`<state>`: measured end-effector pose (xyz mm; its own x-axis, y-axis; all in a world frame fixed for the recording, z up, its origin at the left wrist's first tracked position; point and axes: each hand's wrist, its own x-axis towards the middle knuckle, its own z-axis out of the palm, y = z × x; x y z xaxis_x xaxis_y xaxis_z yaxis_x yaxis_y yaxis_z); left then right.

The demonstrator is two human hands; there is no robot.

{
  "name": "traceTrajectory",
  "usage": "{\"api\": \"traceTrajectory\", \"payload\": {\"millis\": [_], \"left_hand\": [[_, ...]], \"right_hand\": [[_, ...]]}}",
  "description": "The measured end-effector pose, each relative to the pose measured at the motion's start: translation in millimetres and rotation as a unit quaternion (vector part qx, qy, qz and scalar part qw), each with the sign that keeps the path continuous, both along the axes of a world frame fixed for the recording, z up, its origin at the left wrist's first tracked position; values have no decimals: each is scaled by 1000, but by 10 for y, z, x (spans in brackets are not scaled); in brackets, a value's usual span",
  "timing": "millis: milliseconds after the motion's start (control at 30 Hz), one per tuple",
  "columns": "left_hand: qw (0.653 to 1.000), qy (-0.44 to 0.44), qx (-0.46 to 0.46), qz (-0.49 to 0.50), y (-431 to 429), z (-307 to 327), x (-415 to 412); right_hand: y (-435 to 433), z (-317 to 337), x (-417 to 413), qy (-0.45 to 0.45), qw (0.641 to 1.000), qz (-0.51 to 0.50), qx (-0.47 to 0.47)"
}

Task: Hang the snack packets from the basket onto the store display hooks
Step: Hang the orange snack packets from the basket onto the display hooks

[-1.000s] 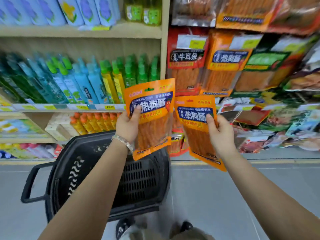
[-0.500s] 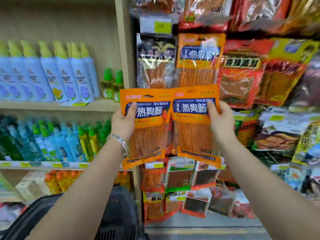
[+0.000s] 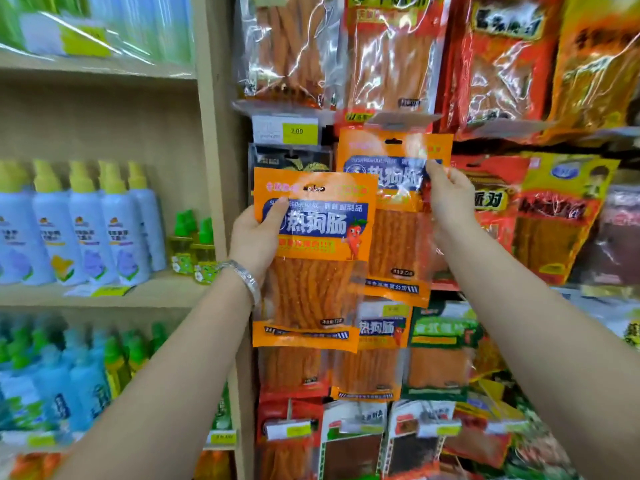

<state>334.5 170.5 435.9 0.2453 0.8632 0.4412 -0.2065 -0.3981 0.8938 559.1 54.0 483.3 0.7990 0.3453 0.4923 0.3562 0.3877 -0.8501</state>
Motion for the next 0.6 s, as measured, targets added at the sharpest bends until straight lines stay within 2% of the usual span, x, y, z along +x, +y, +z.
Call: {"api": "traceTrajectory", "payload": {"millis": [233,433,600], "left_hand": [[999,23,-2,-22,85,56,311],[999,19,-14,-22,-6,132,575],[999,35,-16,-4,-64,138,773]], "right_hand": [[218,2,295,-1,999,-18,-34],[283,-28,505,-45,996,-20,-73],[252,-148,591,-121,987,-86,-65]]}}
